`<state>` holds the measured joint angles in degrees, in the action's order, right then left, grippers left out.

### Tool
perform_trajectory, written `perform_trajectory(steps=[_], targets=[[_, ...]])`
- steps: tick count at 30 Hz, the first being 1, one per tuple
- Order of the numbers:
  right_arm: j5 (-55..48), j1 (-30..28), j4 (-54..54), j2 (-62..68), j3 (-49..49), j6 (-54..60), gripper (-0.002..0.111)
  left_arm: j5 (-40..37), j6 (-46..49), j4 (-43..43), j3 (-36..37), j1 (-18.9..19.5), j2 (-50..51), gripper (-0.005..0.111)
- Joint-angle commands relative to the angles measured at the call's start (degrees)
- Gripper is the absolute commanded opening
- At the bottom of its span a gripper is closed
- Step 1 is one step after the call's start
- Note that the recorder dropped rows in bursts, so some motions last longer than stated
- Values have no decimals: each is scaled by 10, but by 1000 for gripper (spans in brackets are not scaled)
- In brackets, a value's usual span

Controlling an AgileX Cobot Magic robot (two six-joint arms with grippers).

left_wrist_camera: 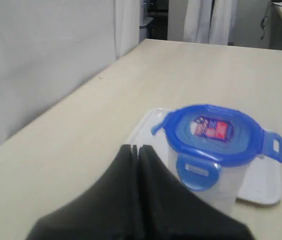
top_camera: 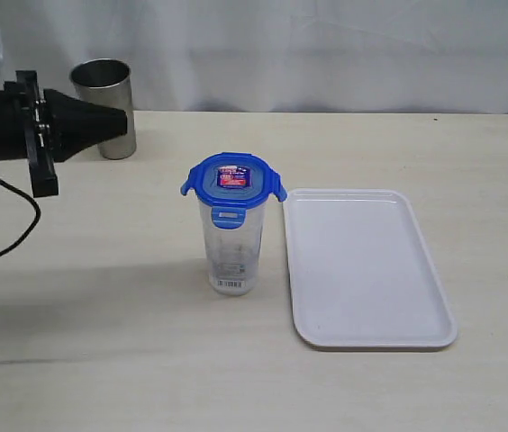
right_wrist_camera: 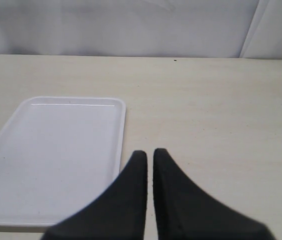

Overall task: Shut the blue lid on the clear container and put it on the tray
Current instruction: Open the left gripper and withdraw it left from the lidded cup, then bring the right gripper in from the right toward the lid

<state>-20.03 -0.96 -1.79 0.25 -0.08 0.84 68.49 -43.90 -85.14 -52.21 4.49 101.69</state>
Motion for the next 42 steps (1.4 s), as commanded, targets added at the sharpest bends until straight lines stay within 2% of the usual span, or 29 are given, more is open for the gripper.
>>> perform_trajectory(steps=[1, 8, 22, 26, 30, 33, 35, 38, 42], targets=[[3, -2, 1, -3, 1, -1, 4, 15, 9, -27, -5, -22, 36, 0], [20, -2, 1, -3, 1, -1, 4, 15, 60, -71, -5, -72, 41, 0], [386, -2, 1, -3, 1, -13, 4, 15, 68, -22, -5, -72, 44, 0], [477, -2, 5, -3, 1, -183, 4, 15, 85, -3, -5, -72, 58, 0], [463, -2, -62, 10, -23, -217, 4, 15, 98, 15, -5, -72, 77, 0], [435, -2, -75, 79, -63, -246, 4, 15, 114, 23, -5, -72, 90, 0], [433, -2, -120, 144, -84, -271, 4, 15, 114, 30, -5, -72, 98, 0], [441, -2, -239, 251, -118, -365, 4, 15, 115, 29, -5, -72, 98, 0], [503, -2, -432, 407, -168, -505, 4, 15, 115, 29, -5, -72, 98, 0]])
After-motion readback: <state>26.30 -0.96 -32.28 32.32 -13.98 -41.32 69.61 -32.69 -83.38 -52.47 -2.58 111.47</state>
